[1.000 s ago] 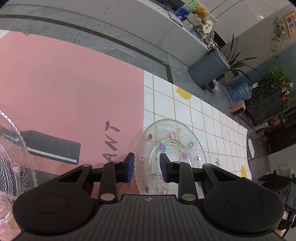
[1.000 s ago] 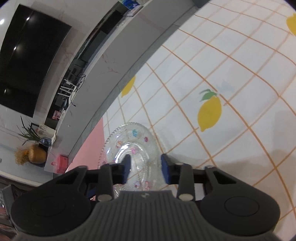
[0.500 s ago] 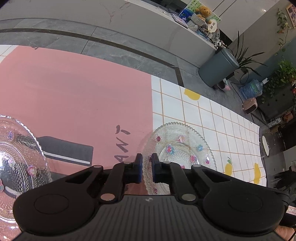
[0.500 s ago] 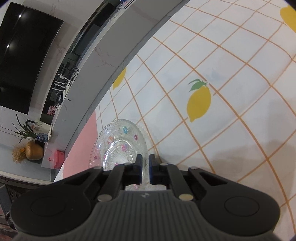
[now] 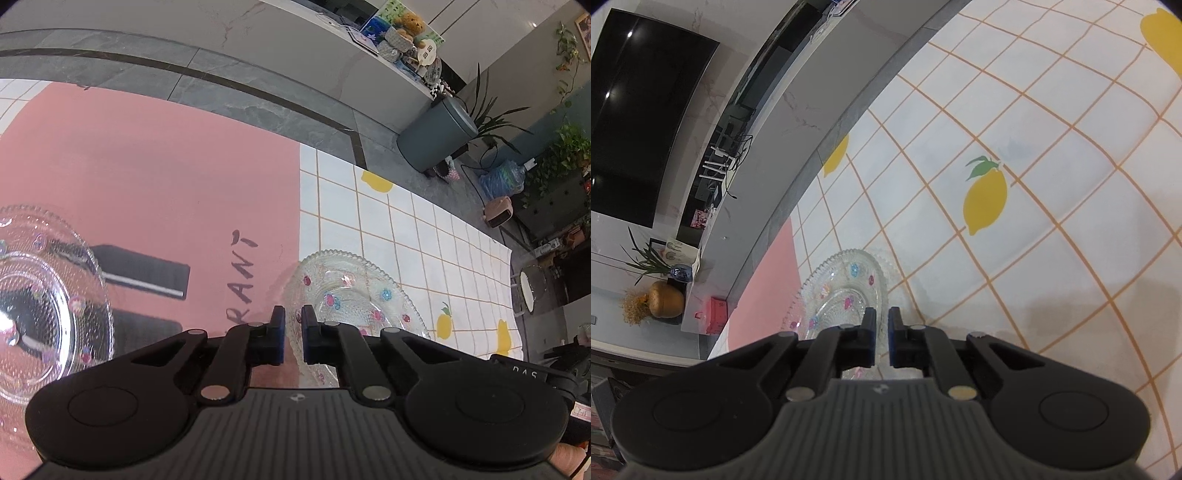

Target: Organize plates and bowls

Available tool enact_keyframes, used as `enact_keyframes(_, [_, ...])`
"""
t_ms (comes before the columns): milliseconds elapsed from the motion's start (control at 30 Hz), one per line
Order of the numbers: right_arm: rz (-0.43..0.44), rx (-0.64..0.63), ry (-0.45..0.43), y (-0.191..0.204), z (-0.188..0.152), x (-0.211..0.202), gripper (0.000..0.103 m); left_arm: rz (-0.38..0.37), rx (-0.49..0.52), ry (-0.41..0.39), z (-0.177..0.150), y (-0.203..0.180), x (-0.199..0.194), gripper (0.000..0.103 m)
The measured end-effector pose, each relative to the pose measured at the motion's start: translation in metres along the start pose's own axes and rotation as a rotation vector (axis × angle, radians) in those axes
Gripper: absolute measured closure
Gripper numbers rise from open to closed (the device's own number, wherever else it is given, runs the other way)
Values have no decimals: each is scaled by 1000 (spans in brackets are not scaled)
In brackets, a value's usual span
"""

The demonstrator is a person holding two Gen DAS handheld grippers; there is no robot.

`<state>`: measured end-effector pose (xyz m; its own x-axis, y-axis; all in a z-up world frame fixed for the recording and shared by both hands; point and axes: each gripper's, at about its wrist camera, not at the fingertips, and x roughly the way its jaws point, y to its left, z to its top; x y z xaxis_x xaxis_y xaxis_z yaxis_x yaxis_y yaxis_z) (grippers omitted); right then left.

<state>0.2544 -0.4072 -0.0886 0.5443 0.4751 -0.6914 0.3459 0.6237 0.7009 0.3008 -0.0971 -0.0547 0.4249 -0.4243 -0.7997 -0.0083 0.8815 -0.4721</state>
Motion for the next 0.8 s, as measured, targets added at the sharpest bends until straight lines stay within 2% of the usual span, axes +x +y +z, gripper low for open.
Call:
enact_keyframes(533, [20, -47, 25, 13, -15, -19, 99, 14, -12, -38, -19, -4, -34, 94])
enact_keyframes(800, [-17, -131, 52, 32, -42, -34, 99, 23, -57, -40, -49, 9, -59, 93])
